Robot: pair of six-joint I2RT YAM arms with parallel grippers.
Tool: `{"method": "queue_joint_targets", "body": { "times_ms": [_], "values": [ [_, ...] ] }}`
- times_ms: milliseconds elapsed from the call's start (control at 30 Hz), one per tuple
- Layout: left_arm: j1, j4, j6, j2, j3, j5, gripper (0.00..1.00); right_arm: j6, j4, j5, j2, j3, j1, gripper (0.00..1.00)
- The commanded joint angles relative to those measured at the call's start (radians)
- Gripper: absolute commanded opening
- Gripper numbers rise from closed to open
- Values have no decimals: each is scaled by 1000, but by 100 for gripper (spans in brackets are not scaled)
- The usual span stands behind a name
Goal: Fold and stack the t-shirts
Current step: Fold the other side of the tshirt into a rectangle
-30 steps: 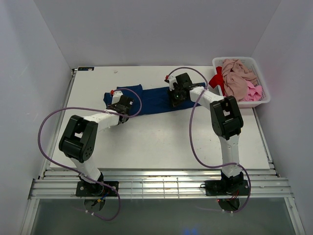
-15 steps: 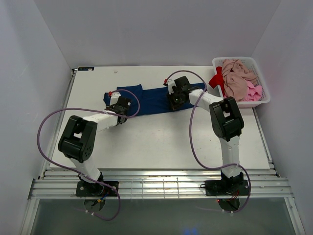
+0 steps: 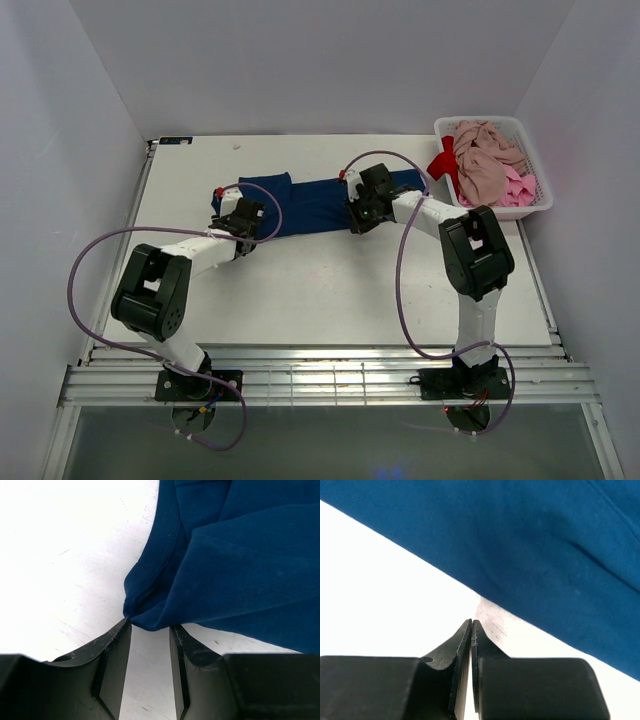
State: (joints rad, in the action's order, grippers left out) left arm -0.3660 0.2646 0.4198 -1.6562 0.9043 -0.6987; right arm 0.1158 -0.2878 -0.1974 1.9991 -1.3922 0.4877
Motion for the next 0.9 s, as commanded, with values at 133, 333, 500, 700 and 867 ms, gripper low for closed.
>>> {"method": "queue_joint_targets", "body": {
  "times_ms": [133,333,500,700,867],
  "values": [
    [25,15,20,56,-21,-25,47,12,44,12,-34,-27,3,32],
    [32,1,25,75,-19,-27,47,-8,35,145,6,-114,3,41],
    [30,-94,14,188,-13,36,48,-51,42,351,-16,-140,-17,41],
    [15,-183,1,242,22,126,48,-108,35,440,1,-198,-96,36],
    [2,-186,5,187,39,175,45,-108,-17,431,46,-238,-150,30]
  ]
}}
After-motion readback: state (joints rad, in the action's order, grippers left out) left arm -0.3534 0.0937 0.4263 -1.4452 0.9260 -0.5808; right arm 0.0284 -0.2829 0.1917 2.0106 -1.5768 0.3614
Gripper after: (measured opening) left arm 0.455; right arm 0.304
